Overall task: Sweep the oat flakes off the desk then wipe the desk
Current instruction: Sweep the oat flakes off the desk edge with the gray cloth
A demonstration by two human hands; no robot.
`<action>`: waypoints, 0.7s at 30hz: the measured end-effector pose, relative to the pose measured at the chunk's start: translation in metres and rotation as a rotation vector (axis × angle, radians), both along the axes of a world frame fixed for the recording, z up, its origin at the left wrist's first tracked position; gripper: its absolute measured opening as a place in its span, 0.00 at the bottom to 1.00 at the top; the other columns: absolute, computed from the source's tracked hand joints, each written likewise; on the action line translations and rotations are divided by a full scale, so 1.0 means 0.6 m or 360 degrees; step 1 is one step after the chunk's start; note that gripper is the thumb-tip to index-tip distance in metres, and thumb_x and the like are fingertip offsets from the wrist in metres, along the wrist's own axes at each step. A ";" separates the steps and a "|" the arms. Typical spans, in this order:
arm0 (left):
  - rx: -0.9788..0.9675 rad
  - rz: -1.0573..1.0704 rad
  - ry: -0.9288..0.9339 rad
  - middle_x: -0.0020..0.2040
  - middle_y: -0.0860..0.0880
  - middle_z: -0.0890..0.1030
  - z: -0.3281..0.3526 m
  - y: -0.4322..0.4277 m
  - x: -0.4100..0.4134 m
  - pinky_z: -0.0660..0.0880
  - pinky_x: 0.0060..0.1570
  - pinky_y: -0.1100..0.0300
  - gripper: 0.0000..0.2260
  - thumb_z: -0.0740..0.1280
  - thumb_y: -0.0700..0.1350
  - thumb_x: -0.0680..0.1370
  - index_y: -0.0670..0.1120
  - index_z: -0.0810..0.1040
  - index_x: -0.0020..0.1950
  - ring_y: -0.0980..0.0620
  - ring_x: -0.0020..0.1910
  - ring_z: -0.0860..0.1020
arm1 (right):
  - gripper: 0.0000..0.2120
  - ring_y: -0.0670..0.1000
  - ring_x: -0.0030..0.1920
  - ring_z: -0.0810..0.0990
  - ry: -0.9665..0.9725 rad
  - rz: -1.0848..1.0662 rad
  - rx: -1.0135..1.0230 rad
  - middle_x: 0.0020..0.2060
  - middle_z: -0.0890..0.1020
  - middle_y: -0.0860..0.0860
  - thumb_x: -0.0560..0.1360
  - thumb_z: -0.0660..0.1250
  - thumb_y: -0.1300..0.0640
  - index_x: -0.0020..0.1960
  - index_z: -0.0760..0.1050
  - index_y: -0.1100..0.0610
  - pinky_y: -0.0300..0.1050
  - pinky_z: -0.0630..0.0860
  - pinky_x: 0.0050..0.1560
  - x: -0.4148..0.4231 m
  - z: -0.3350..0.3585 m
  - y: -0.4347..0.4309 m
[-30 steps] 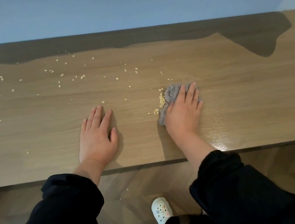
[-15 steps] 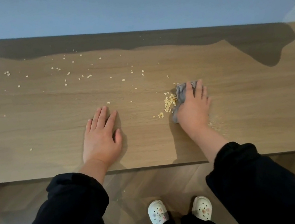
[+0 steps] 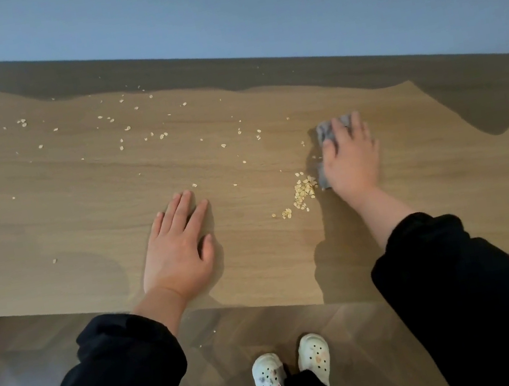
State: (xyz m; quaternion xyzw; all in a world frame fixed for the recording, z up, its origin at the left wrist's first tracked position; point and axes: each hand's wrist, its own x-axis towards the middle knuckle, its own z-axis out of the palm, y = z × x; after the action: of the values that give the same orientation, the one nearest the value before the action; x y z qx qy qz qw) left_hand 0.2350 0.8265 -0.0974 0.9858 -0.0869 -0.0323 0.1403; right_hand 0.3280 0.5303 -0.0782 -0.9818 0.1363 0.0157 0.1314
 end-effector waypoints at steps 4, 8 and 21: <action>0.0032 -0.0004 -0.0011 0.78 0.47 0.59 -0.001 0.001 0.000 0.50 0.75 0.51 0.28 0.50 0.54 0.76 0.48 0.65 0.75 0.49 0.77 0.54 | 0.23 0.55 0.78 0.52 -0.0058 0.0304 0.0011 0.79 0.53 0.53 0.84 0.48 0.48 0.78 0.58 0.50 0.57 0.49 0.77 -0.015 -0.004 -0.002; 0.0035 -0.0003 -0.0001 0.78 0.47 0.59 0.000 0.000 0.000 0.50 0.75 0.51 0.28 0.51 0.53 0.76 0.48 0.65 0.75 0.49 0.77 0.54 | 0.22 0.56 0.77 0.54 -0.0081 0.0151 0.0016 0.78 0.55 0.55 0.84 0.49 0.51 0.77 0.60 0.51 0.62 0.51 0.76 -0.001 -0.008 -0.110; 0.0070 0.0035 0.0026 0.78 0.49 0.58 0.009 -0.004 -0.002 0.46 0.75 0.56 0.28 0.50 0.54 0.76 0.49 0.63 0.76 0.52 0.77 0.53 | 0.22 0.58 0.78 0.52 -0.0004 0.0762 -0.0016 0.79 0.52 0.54 0.83 0.55 0.53 0.76 0.61 0.51 0.55 0.46 0.77 0.039 0.007 -0.059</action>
State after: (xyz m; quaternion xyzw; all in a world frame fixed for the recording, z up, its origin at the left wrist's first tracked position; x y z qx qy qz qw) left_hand 0.2339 0.8242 -0.0920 0.9892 -0.0742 -0.0406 0.1197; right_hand 0.3511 0.4949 -0.0738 -0.9868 -0.1004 0.0444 0.1191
